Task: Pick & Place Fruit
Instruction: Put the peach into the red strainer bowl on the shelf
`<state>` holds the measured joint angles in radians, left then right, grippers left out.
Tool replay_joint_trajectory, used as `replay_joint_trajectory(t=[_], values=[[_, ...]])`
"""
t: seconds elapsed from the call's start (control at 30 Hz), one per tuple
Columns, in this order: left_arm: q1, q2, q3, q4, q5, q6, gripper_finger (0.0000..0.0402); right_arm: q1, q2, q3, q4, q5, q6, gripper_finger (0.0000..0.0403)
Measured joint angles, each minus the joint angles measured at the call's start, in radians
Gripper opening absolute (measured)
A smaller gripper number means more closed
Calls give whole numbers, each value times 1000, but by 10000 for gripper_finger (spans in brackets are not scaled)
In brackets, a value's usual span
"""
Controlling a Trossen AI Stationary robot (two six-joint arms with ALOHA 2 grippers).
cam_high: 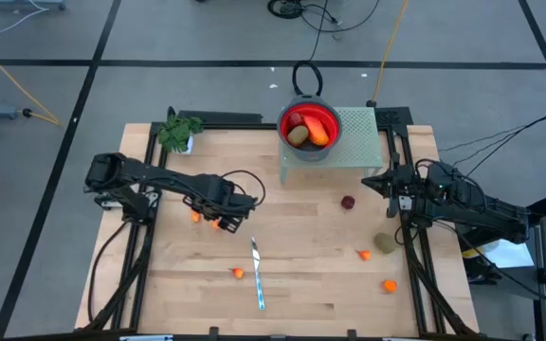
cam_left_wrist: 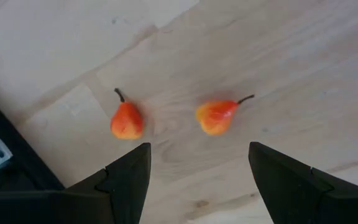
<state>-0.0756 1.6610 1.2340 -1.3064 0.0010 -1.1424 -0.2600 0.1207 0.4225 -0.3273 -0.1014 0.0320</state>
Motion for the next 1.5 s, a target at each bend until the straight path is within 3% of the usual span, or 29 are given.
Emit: replay_joint_trajectory(t=[0.27,0.67,1.03,1.3,1.5], values=[[40,-65,-93,32,1,75,271,0,0,0,0,0,-71,0],[64,-69,-105,213,-10,415,271,0,0,0,0,0,-71,0],[57,-69,-105,208,-28,658,271,0,0,0,0,-1,-71,0],[51,-69,-118,217,-19,672,271,0,0,0,0,-1,-71,0],[24,-68,-222,282,27,609,271,0,0,0,0,-1,-71,0]])
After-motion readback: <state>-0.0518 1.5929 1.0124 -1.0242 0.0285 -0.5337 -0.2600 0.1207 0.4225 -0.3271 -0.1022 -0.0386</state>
